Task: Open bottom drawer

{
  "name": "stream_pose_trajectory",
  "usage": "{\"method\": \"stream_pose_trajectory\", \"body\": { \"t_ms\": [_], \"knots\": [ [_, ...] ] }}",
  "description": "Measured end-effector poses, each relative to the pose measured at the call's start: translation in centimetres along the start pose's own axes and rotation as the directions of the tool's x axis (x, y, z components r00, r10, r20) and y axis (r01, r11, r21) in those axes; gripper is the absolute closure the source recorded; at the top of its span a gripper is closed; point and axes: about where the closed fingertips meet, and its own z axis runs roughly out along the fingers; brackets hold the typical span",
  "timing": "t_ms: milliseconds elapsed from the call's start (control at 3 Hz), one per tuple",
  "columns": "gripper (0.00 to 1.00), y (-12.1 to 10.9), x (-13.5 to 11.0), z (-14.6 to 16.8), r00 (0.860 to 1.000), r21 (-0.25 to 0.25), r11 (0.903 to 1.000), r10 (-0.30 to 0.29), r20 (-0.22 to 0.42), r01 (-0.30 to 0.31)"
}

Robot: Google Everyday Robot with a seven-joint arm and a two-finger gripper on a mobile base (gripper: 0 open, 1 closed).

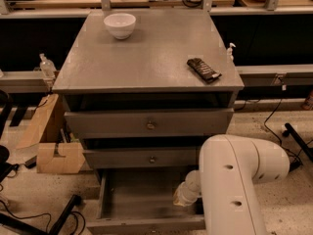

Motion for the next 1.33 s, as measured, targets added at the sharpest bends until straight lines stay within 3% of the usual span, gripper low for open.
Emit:
{"method": "stream_pose_trajectory", "body": {
  "t_ms": [333,667,1333],
  "knots": [
    [1.0,3.0,0.5,0.6,0.999,-0.05,0.998,0.039,-0.002,-0.039],
    [1.0,7.6,0.1,0.6,0.996,-0.114,0.9899,0.085,-0.007,-0.085],
    [1.0,7.8,-0.1,0.6,0.996,-0.122,0.9882,0.092,-0.007,-0.092]
  ]
}}
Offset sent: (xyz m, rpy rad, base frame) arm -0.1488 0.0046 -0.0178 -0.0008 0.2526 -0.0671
